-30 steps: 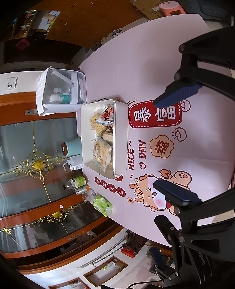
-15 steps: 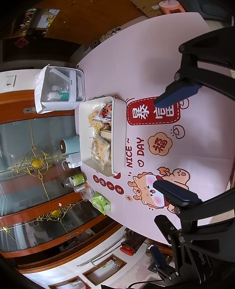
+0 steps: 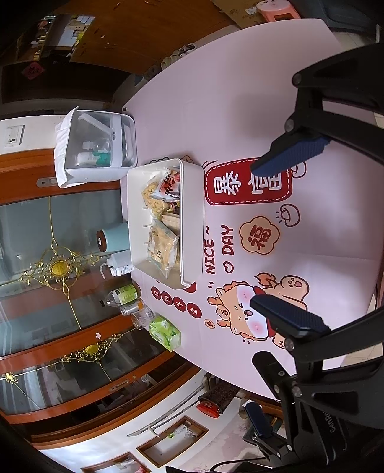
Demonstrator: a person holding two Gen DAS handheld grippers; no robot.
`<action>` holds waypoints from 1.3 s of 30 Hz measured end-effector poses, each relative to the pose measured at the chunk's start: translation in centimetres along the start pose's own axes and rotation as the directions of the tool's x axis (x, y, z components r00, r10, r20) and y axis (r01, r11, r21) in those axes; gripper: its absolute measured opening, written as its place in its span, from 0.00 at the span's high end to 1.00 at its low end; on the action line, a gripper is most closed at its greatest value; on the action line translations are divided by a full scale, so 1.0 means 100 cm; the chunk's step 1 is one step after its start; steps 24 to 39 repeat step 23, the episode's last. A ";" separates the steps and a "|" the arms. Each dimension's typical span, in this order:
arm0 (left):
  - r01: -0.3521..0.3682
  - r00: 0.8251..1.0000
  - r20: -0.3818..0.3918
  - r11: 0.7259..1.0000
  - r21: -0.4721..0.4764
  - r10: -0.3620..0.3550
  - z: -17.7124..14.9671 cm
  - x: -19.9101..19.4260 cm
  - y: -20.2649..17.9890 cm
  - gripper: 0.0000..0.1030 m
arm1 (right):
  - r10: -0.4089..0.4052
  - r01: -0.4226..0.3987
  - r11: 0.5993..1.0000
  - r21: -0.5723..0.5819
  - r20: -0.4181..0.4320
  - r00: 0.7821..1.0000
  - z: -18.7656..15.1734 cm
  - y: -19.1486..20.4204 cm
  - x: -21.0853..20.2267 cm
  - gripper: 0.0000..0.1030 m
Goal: Organize snacks
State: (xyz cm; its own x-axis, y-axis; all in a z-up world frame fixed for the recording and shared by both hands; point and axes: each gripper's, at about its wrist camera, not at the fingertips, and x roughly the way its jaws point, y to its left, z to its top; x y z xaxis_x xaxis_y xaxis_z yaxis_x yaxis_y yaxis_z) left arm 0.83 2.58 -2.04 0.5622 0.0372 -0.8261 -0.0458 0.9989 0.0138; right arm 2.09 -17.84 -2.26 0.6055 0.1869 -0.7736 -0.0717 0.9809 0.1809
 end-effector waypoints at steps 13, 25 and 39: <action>-0.004 1.000 -0.003 1.000 0.002 0.004 -0.002 -0.001 0.001 0.03 | 0.002 -0.002 1.000 0.001 -0.004 1.000 -0.003 0.001 0.000 0.20; -0.004 1.000 -0.005 1.000 0.003 0.004 -0.004 -0.002 0.002 0.03 | 0.004 -0.004 1.000 0.003 -0.005 1.000 -0.008 0.001 -0.001 0.20; -0.004 1.000 -0.005 1.000 0.003 0.004 -0.004 -0.002 0.002 0.03 | 0.004 -0.004 1.000 0.003 -0.005 1.000 -0.008 0.001 -0.001 0.20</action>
